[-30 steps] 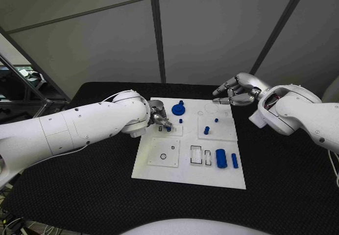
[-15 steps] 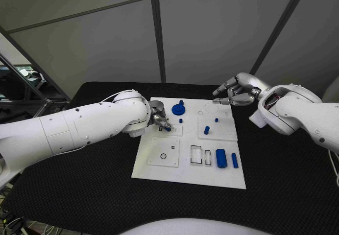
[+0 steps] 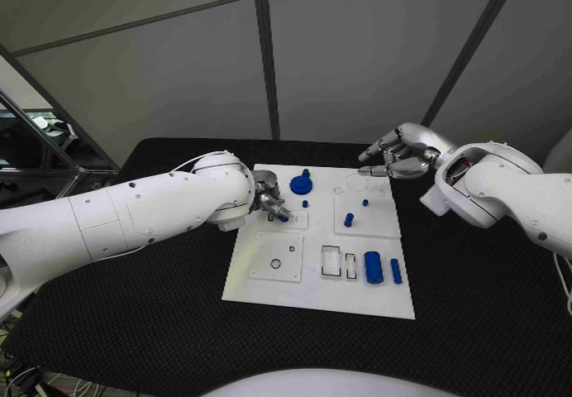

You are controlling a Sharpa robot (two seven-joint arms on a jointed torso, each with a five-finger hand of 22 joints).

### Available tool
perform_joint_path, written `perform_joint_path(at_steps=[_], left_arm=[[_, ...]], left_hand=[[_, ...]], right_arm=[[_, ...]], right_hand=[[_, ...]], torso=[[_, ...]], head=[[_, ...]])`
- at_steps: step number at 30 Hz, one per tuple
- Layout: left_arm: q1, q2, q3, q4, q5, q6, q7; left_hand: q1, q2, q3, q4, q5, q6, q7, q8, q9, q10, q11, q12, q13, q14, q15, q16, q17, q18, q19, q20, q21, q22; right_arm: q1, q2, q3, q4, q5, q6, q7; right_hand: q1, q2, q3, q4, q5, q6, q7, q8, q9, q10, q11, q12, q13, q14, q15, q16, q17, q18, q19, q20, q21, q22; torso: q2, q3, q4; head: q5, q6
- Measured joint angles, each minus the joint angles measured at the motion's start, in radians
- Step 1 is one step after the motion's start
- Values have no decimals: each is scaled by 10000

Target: Assemble the parts on the task board

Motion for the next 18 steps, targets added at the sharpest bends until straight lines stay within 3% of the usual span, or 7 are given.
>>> perform_joint_path(at_steps=[3, 5, 8, 10, 11, 13, 18], left_arm=[[0, 49, 0, -59, 5, 15, 0], [0, 71, 0, -98, 13, 29, 0], [3, 116, 0, -170, 22, 63, 0], [4, 151, 1, -215, 24, 88, -2], [4, 172, 1, -240, 26, 108, -4], [4, 201, 1, -278, 28, 142, -7], [2, 260, -2, -365, 34, 242, -21]], left_hand=[[-394, 82, 421, -317, -742, 0, 0, -11, 68, 1, 1, 0, 0, 31, -31, 0, 0, -1, 35, 35, 0, 35], [-653, 71, 725, -531, -916, 38, 35, -55, 97, 13, 14, 3, 0, 12, -56, 0, 0, 0, 58, 12, 0, 53], [-767, 52, 722, -479, -983, 88, -15, -90, 104, 50, -21, 62, 0, -4, -73, 38, 0, 0, 71, -1, 41, 76], [-779, 39, 565, -321, -1739, 272, -156, -94, 113, 46, -29, 115, 0, -16, -94, 61, 0, -1, 72, -2, 41, 76], [-790, 28, 520, -275, -1936, 309, -164, -119, 126, 23, -52, 117, -1, -20, -98, 62, 0, 0, 100, -31, 41, 75], [-825, 63, 442, -198, -2122, 448, -303, -153, 168, 14, -61, 117, -1, -21, -102, 62, 0, 0, 107, -38, 41, 76], [-830, 67, 372, -126, -2190, 501, -286, -153, 174, 14, -60, 176, -1, -34, -116, 116, -1, 0, 107, -38, 78, 75]], right_arm=[[0, 5, 0, -2, -12, 4, -2], [0, 5, 0, -4, -19, 4, -8], [0, 5, 0, -10, -34, 5, -17], [0, 5, 0, -13, -44, 5, -22], [0, 5, 0, -14, -50, 5, -25], [0, 5, 0, -14, -55, 6, -30], [0, 4, 0, -14, -66, 7, -40]], right_hand=[[-1, 2, 0, 0, 0, 0, 0, 0, 0, 0, 0, 0, 1, 0, 0, 0, 0, 0, 0, 0, 0, 0], [-53, 54, 0, 0, 0, 0, 0, 0, -1, 0, 0, 0, 1, 0, 0, 0, 0, -1, 0, 0, 0, 0], [-52, 53, 0, 0, 0, 0, 0, 0, -1, 0, 0, 0, 1, 0, 0, 0, 0, 0, 0, 0, 0, 0], [-90, 15, 0, 0, 0, 0, 0, 0, 2, 0, 0, 0, 1, 0, 0, 0, 0, 0, 0, 0, 0, 0], [-90, 15, 0, 0, 0, 0, 0, 0, 7, 0, 0, 0, 1, 0, 0, 0, -1, 0, 0, 0, 0, 0], [-90, 15, 0, 0, 0, 0, 0, 0, 7, 0, 0, 0, 1, 0, 0, 0, -1, 0, 0, 0, 0, 0], [-89, 15, 0, 0, 0, 0, 0, 0, 7, 0, 0, 0, 1, 0, 0, 0, 0, -1, 0, 0, 0, 0]], torso=[[0, 2, 1], [0, 5, 1], [0, 5, 1], [-1, 5, 1], [0, 5, 1], [0, 5, 0], [0, 6, -3]], head=[[-1, -11], [-1, -22], [-1, -35], [-1, -38], [-1, -39], [-2, -39], [-22, -46]])
